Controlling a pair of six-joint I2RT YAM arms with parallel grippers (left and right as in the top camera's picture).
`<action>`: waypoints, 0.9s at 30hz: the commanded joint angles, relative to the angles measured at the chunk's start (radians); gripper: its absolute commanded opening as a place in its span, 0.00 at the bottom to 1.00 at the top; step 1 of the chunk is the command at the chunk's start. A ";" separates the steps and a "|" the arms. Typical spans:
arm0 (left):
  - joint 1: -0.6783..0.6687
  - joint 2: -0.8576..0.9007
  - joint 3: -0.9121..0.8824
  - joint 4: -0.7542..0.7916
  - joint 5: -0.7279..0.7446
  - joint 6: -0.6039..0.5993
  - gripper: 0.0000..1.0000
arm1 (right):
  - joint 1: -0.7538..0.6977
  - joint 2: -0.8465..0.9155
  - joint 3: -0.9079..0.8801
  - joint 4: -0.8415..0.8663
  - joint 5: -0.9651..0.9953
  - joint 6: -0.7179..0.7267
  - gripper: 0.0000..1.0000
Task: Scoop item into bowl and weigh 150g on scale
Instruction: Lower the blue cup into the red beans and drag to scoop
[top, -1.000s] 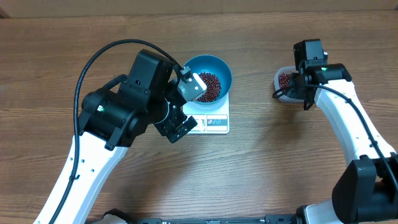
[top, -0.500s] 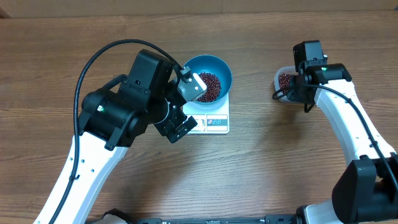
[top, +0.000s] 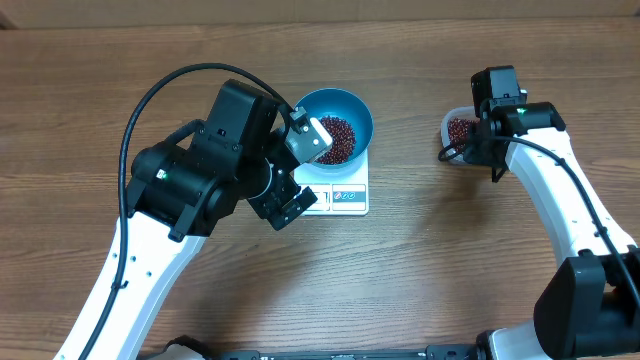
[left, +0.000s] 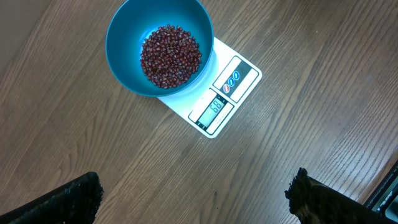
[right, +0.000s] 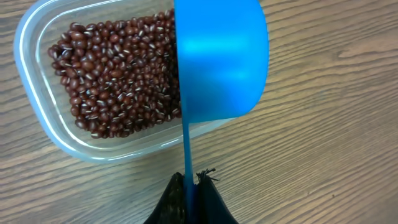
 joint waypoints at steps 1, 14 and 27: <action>0.004 -0.007 0.020 0.000 -0.003 0.000 1.00 | -0.002 -0.006 0.021 0.008 -0.022 -0.011 0.04; 0.004 -0.007 0.020 0.000 -0.003 0.000 1.00 | -0.001 0.028 0.020 0.024 -0.093 -0.014 0.04; 0.004 -0.007 0.019 0.000 -0.003 0.000 0.99 | 0.044 0.071 0.020 0.026 -0.105 -0.010 0.04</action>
